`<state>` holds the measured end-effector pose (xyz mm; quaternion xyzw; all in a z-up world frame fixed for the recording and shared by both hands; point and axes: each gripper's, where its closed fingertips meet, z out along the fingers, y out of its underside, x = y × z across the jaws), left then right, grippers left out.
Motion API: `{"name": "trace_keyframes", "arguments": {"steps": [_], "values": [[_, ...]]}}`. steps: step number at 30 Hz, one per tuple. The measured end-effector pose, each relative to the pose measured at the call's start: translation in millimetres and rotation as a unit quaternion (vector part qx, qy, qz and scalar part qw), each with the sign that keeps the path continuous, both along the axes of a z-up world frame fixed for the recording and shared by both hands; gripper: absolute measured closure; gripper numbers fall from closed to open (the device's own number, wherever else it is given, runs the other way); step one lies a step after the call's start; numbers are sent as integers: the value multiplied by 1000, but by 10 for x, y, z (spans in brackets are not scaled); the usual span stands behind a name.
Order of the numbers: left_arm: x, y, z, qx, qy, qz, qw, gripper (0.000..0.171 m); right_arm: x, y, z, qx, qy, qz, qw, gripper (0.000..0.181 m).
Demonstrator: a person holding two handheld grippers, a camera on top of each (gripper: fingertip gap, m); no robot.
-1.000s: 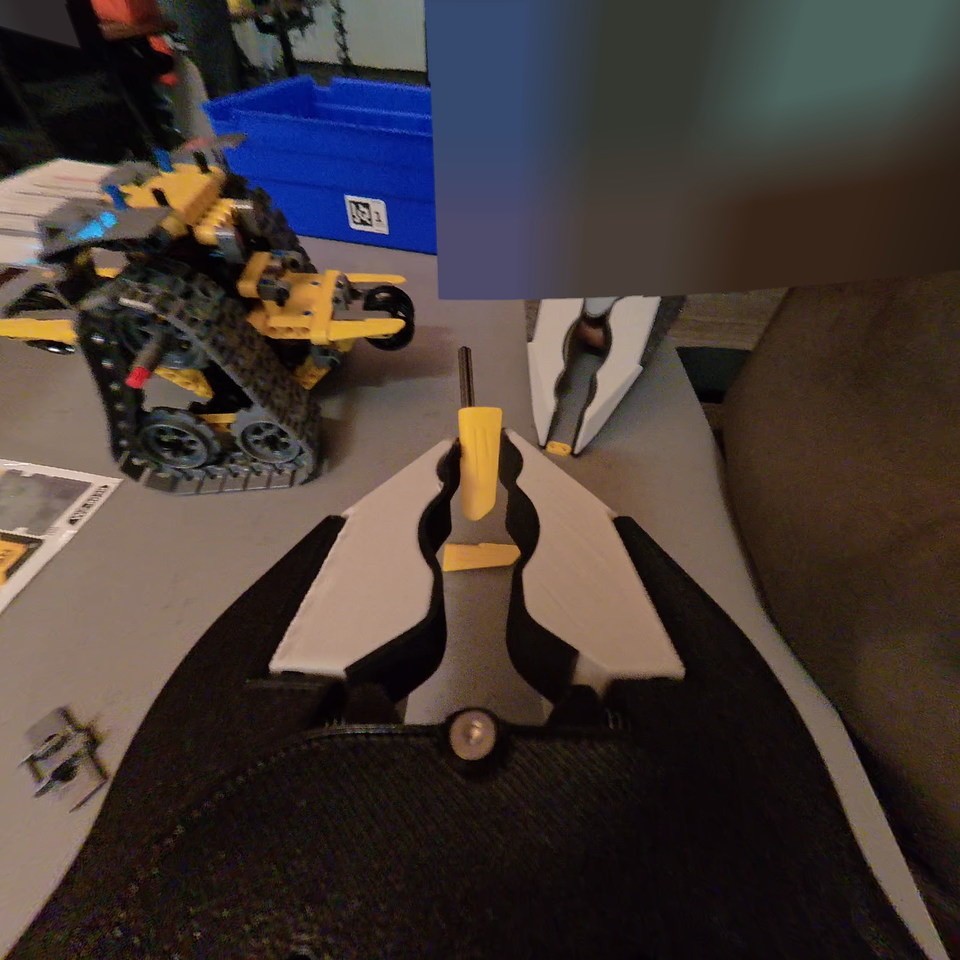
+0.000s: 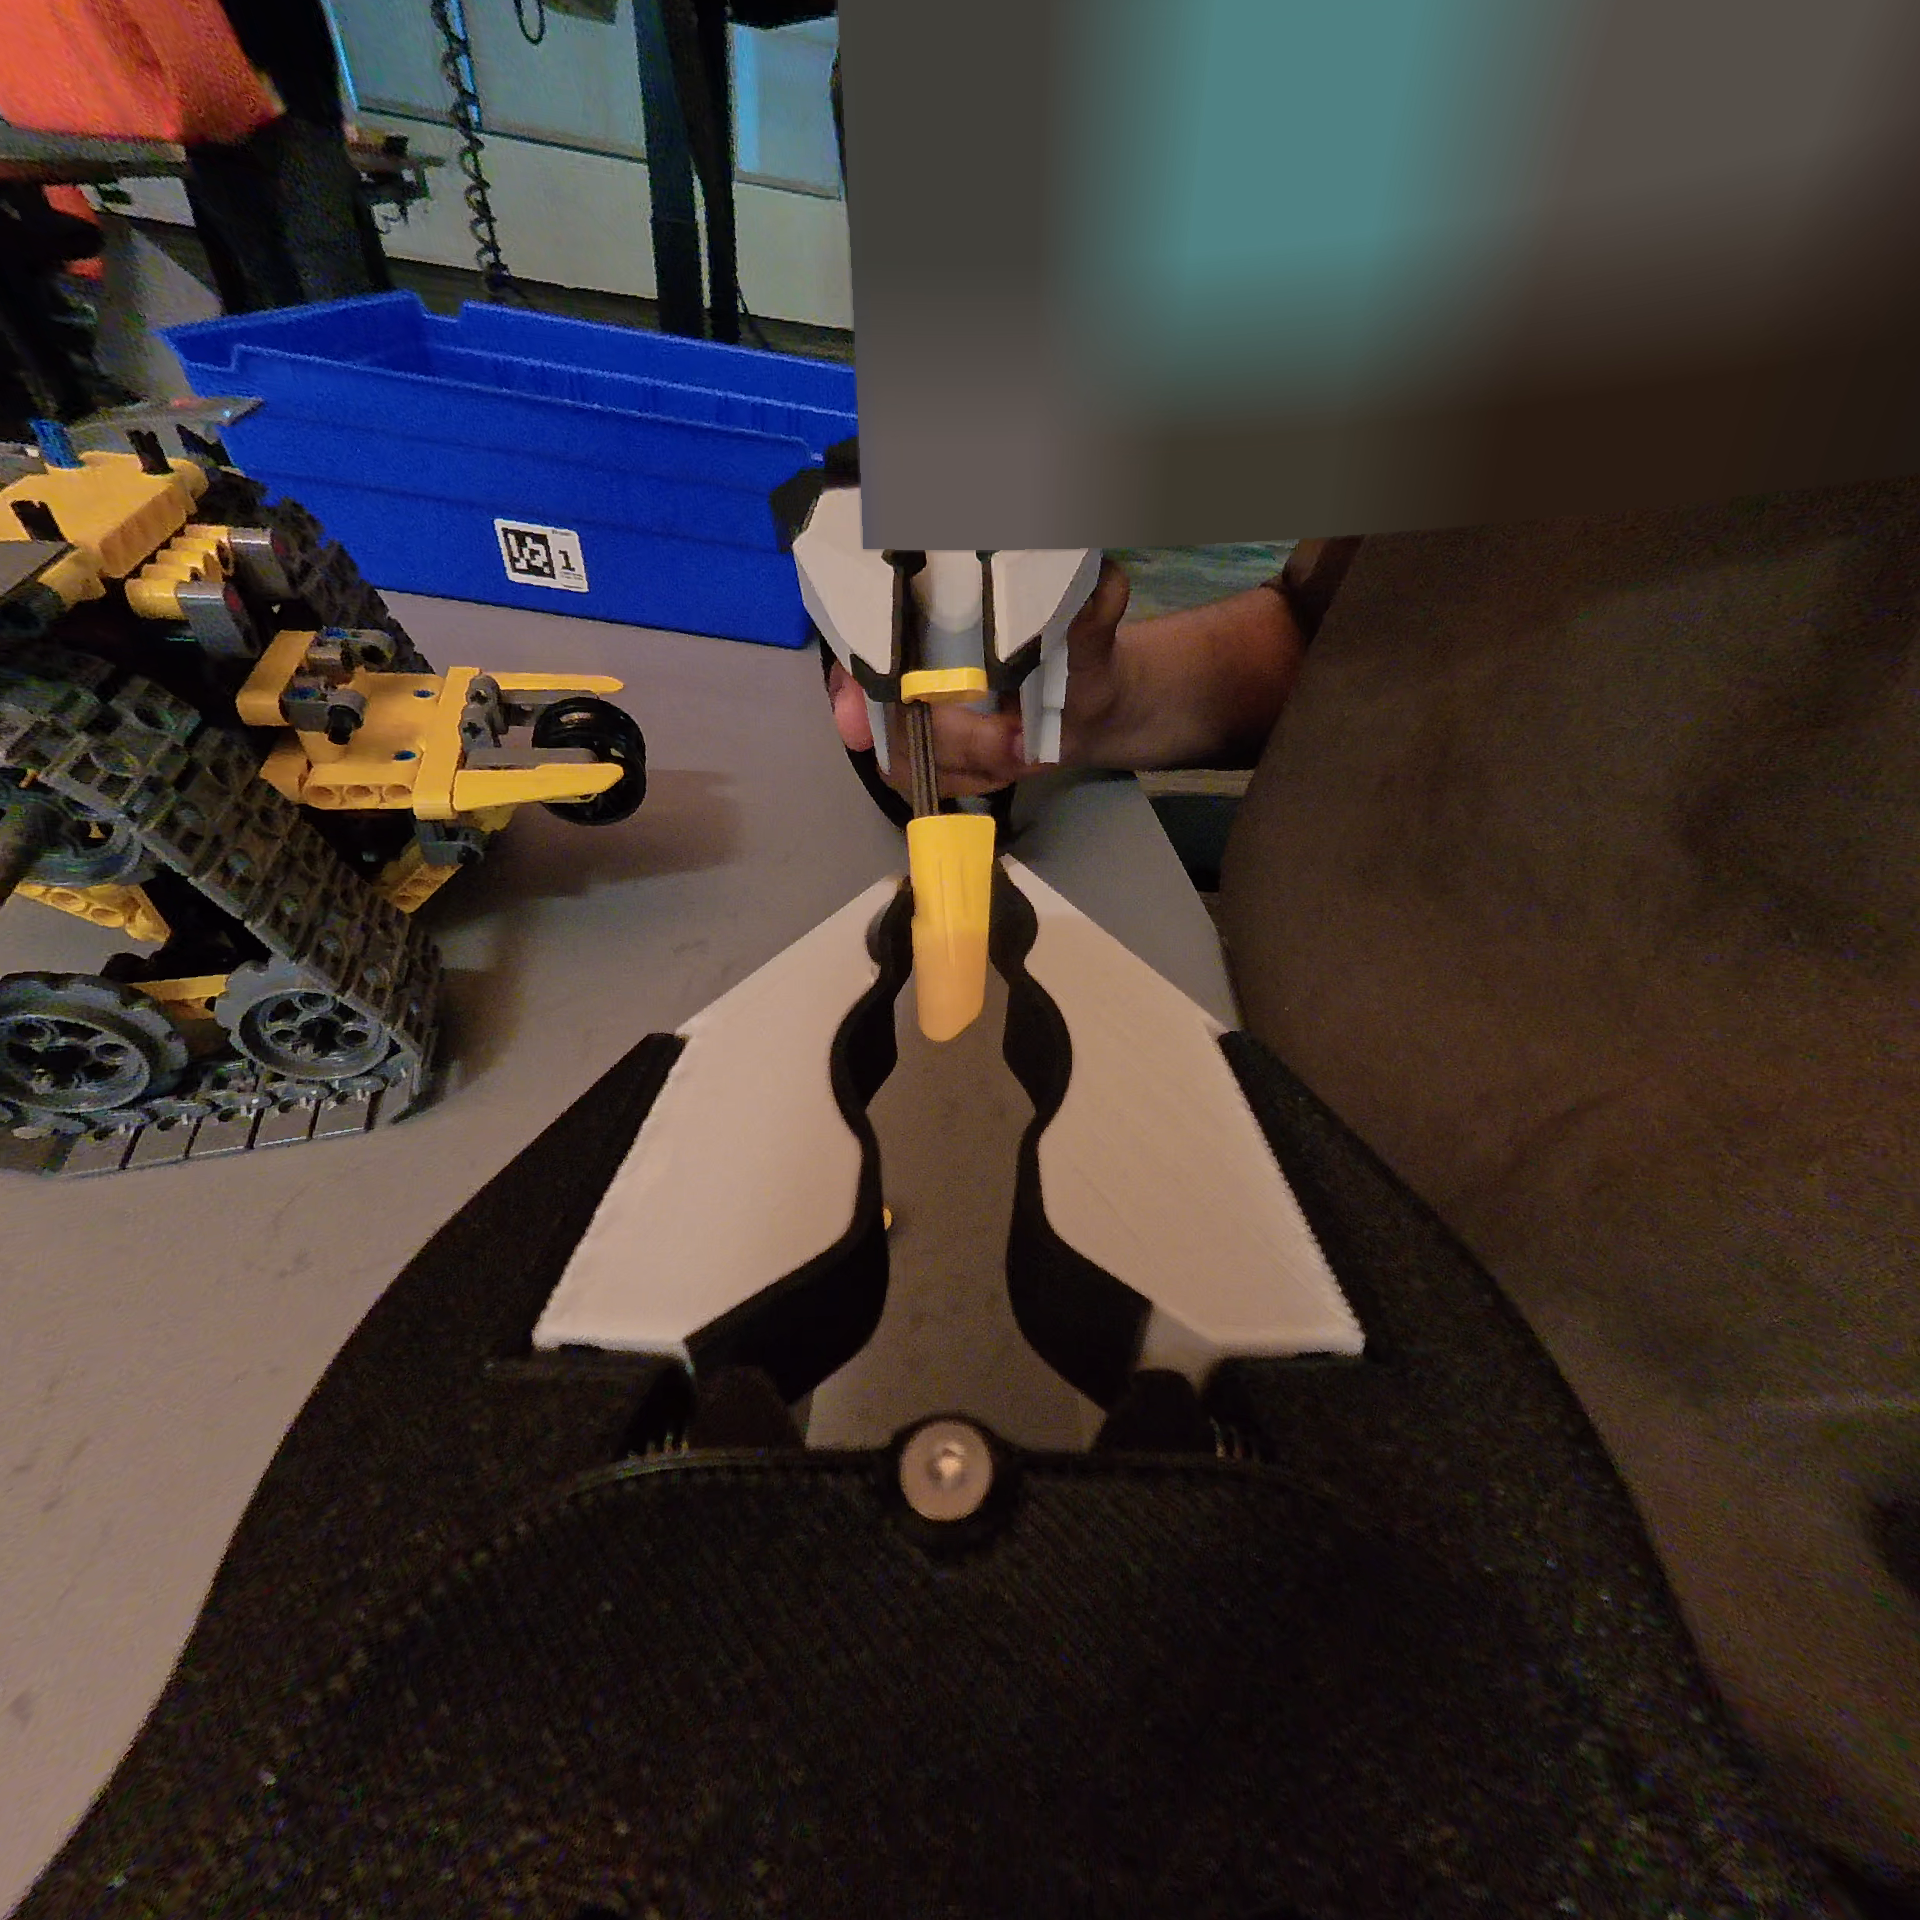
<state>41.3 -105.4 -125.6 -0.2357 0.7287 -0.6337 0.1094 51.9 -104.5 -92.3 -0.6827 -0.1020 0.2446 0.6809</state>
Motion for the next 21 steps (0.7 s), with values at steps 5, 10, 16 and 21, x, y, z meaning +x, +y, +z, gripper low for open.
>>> {"name": "trace_keyframes", "arguments": {"steps": [5,10,16,21], "values": [[-15,-22,53,-25,2,-9,1000,160,-3,-21,23,12,33,14,999,167],[-18,-58,86,-54,14,-18,998,160,0,-37,71,34,55,22,998,167],[-2,-88,99,-76,32,-19,996,161,26,-56,79,45,50,22,998,167],[25,-112,128,-84,26,-7,996,161,51,-75,113,59,75,29,995,167]]}}
